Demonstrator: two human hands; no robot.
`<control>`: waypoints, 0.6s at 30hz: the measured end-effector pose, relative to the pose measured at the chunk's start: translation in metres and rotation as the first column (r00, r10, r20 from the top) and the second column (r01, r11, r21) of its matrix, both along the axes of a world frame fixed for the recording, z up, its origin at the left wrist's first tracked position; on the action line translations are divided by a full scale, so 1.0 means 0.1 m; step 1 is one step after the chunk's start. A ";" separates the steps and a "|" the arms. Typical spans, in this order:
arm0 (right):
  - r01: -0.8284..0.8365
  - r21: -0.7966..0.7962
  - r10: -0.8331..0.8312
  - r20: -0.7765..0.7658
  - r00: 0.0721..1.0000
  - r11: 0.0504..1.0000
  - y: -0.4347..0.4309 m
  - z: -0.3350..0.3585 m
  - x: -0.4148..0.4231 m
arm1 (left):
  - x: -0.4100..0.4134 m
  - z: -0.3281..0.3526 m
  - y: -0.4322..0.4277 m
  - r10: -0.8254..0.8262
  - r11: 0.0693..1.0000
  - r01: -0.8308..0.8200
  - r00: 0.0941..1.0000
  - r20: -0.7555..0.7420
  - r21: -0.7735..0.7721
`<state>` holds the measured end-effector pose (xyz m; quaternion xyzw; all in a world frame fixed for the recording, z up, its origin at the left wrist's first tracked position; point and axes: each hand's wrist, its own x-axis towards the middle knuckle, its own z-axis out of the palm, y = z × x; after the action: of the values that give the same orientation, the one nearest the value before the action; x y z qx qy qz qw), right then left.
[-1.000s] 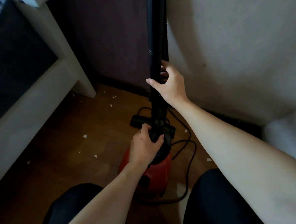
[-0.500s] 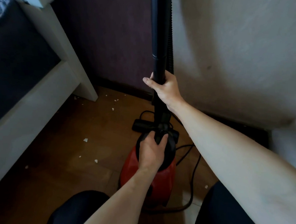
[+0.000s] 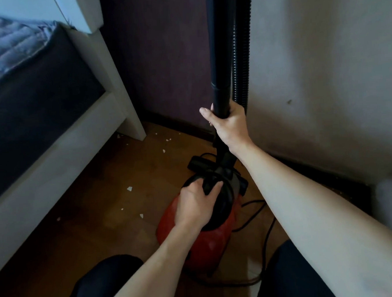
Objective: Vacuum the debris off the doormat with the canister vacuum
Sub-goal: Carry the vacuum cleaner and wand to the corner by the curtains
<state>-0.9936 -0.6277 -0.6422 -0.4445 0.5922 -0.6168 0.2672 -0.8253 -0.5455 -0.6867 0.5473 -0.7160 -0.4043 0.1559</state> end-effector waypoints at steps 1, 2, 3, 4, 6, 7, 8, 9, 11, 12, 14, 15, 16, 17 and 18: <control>0.002 -0.007 -0.002 0.006 1.000 1.000 0.00 0.05 0.02 | 0.05 0.04 -0.01 0.002 1.000 -0.002 1.000 0.011 -0.010; 0.002 -0.017 -0.002 0.011 1.000 1.000 0.00 0.10 0.03 | 0.09 0.08 -0.02 0.002 1.000 -0.002 1.000 0.021 -0.023; -0.003 -0.025 0.004 0.015 1.000 1.000 -0.01 0.15 0.05 | 0.13 0.13 -0.03 0.001 0.999 0.000 1.000 0.029 -0.038; -0.012 -0.030 0.012 0.018 1.000 0.999 -0.03 0.21 0.07 | 0.16 0.18 -0.05 0.003 0.998 -0.001 0.999 0.037 -0.056; -0.015 -0.037 0.016 0.017 1.000 0.999 -0.08 0.35 0.12 | 0.22 0.33 -0.10 0.008 0.997 -0.005 0.999 0.048 -0.081; -0.009 -0.042 0.010 0.020 1.000 0.999 -0.10 0.44 0.14 | 0.25 0.42 -0.12 0.010 0.996 -0.005 0.999 0.051 -0.092; -0.001 -0.051 0.003 0.025 1.000 0.999 -0.12 0.55 0.17 | 0.27 0.52 -0.15 0.011 0.994 -0.005 0.998 0.057 -0.108; 0.004 -0.063 -0.003 0.029 1.000 0.998 -0.15 0.67 0.20 | 0.30 0.63 -0.17 0.012 0.992 -0.004 0.998 0.066 -0.127; 0.007 -0.077 -0.005 0.028 1.000 0.997 -0.18 0.97 0.25 | 0.35 0.91 -0.21 0.016 0.987 -0.002 0.996 0.083 -0.158; 0.008 -0.077 -0.006 0.030 1.000 0.997 -0.19 1.14 0.28 | 0.38 1.08 -0.23 0.020 0.986 -0.004 0.995 0.093 -0.169; 0.010 -0.070 -0.008 0.034 0.999 0.997 -0.18 1.55 0.31 | 0.43 1.48 -0.25 0.031 0.983 -0.009 0.992 0.119 -0.183; 0.009 -0.065 -0.007 0.032 0.999 0.998 -0.17 1.79 0.32 | 0.45 1.72 -0.24 0.035 0.983 -0.012 0.992 0.120 -0.183; 0.002 -0.061 0.000 0.026 1.000 0.998 -0.16 2.05 0.34 | 0.48 1.97 -0.23 0.041 0.983 -0.020 0.993 0.111 -0.181; -0.006 -0.062 0.007 0.021 1.000 0.998 -0.16 2.31 0.36 | 0.51 2.24 -0.23 0.047 0.983 -0.027 0.993 0.105 -0.183; -0.013 -0.062 0.014 0.019 1.000 0.998 -0.15 2.58 0.38 | 0.54 2.52 -0.22 0.055 0.982 -0.035 0.993 0.103 -0.188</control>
<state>-0.9553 -0.6431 -0.3840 -0.4504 0.5670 -0.6373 0.2634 -0.7715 -0.5678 -0.4350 0.5676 -0.7453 -0.3019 0.1766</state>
